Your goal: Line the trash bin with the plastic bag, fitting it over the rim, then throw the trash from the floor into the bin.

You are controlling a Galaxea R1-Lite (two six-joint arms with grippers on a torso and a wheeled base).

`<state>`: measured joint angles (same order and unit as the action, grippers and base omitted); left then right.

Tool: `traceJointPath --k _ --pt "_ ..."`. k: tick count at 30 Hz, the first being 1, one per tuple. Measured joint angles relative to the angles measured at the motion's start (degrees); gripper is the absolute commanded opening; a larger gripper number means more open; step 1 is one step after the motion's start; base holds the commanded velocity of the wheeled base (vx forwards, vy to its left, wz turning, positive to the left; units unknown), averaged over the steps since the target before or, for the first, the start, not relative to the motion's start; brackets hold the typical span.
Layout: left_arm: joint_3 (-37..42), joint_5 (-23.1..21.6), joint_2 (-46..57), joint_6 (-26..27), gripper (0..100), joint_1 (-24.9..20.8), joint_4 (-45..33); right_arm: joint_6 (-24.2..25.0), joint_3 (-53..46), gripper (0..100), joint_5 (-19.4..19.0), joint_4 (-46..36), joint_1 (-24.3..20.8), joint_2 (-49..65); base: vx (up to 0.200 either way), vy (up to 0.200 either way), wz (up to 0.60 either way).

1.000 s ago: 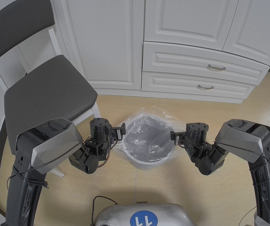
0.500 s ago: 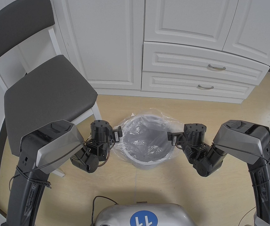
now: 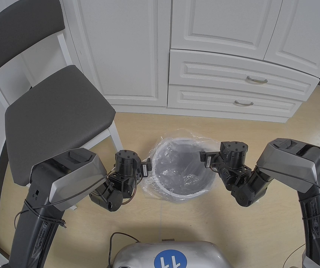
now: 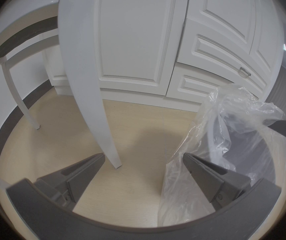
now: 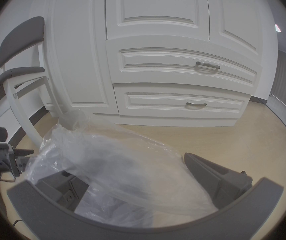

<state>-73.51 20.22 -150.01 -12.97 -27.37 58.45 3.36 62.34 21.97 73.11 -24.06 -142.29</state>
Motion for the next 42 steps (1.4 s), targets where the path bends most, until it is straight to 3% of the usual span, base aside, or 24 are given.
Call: traceJointPath --k 8,18,28,32,42 --pt "0.26 0.07 1.0 0.06 100 1.22 0.0 2.1 2.01 100 -0.43 -0.13 0.61 -0.21 0.0 0.0 0.0" --pt "-1.24 0.05 0.94 0.0 100 1.66 0.04 8.48 12.39 100 -0.57 -0.93 2.46 -5.56 0.0 0.0 0.0" --pt "-5.23 0.99 -1.35 -0.05 100 2.68 -0.07 11.76 19.3 100 -1.17 -3.34 3.8 -11.29 0.0 0.0 0.0" --pt "-6.47 1.83 -2.17 -0.02 100 3.39 0.22 14.2 20.37 100 -1.8 -5.36 4.17 -12.13 0.0 0.0 0.0" --pt "-6.5 1.87 -2.67 -0.2 100 3.23 0.11 14.47 18.44 100 -2.27 -5.83 4.58 -10.54 0.0 0.0 0.0"
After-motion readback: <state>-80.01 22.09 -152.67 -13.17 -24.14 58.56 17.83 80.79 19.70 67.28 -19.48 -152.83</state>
